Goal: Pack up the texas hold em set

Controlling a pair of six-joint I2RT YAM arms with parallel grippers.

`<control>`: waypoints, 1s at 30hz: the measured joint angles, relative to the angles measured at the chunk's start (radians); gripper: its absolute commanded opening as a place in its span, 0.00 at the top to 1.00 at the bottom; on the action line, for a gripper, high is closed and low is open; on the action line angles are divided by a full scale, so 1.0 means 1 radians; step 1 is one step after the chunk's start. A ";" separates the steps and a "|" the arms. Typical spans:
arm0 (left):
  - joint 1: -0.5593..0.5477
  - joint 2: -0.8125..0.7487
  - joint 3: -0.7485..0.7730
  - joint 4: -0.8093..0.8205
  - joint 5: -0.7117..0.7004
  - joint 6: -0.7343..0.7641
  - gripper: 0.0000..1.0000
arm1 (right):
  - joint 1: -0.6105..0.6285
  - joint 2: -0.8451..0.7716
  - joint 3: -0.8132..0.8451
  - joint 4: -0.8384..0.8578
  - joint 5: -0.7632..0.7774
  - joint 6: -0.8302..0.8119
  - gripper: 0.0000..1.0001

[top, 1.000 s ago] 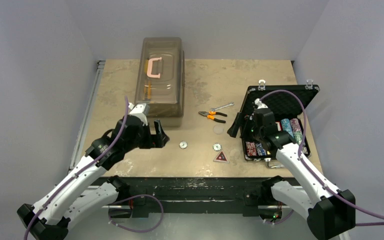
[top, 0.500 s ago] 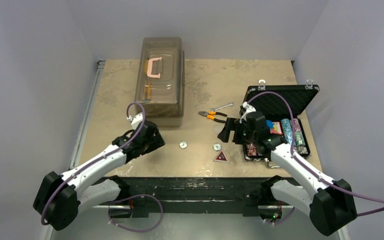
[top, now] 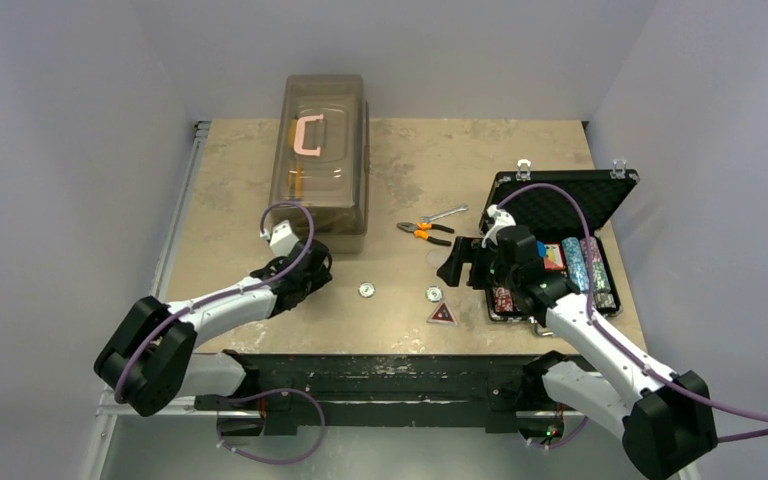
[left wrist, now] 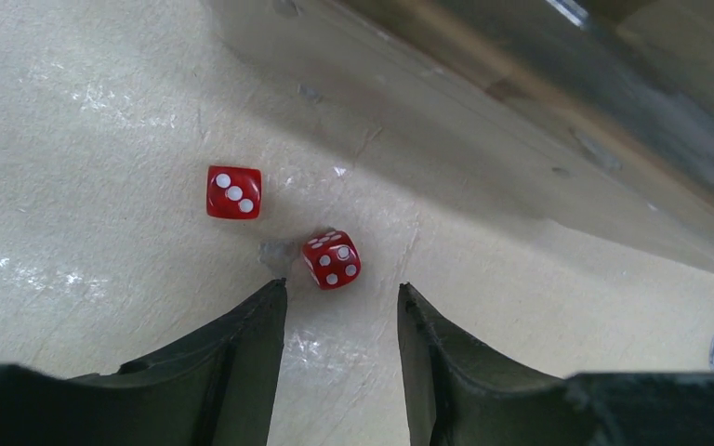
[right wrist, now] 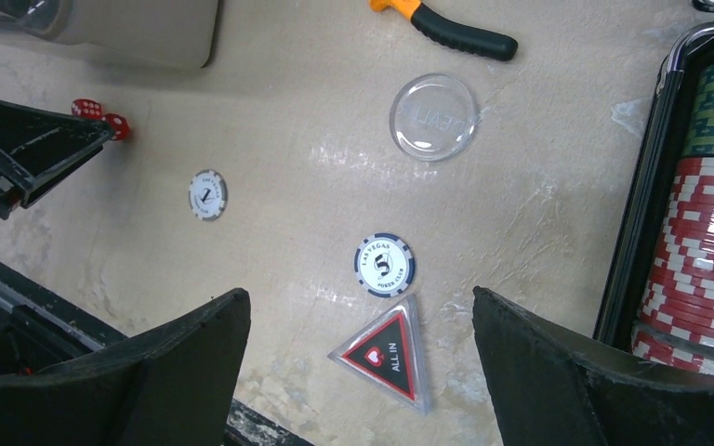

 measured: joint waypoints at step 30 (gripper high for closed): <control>-0.020 0.119 0.071 -0.034 0.022 -0.059 1.00 | 0.000 -0.131 -0.076 -0.047 -0.058 -0.007 0.08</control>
